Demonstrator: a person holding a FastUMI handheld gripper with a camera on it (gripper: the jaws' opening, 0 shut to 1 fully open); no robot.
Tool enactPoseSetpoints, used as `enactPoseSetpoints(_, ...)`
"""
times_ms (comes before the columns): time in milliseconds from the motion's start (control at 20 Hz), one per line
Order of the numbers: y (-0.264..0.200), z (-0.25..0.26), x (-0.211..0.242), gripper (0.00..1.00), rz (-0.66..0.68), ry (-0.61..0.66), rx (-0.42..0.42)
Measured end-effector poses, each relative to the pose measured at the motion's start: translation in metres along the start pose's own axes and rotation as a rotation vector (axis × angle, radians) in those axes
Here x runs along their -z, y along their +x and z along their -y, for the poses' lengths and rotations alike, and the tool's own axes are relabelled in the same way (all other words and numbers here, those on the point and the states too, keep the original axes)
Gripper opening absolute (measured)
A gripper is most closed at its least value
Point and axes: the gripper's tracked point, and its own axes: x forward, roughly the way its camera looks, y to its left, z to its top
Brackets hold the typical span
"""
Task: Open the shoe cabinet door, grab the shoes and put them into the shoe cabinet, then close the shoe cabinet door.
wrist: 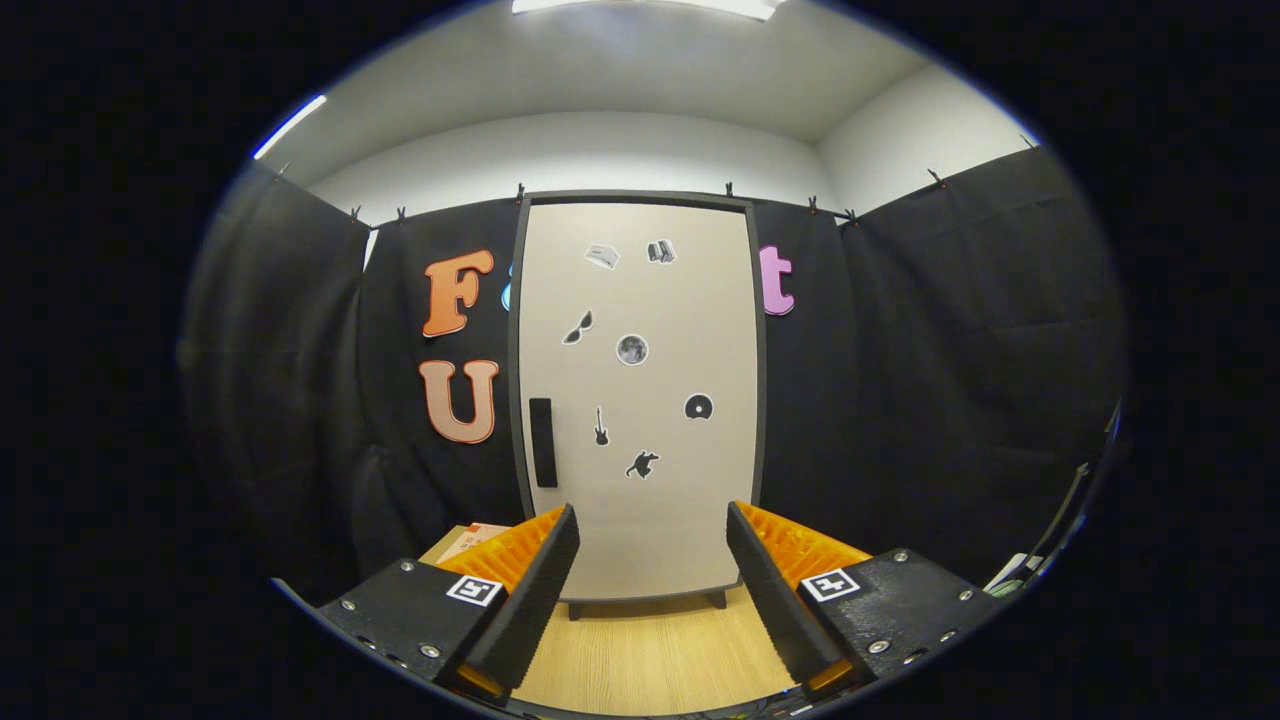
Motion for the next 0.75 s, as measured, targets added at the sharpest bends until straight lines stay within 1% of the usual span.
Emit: enactPoseSetpoints(750, 0.0031, -0.0048, 0.0043, 0.93, -0.006, -0.008, -0.01)
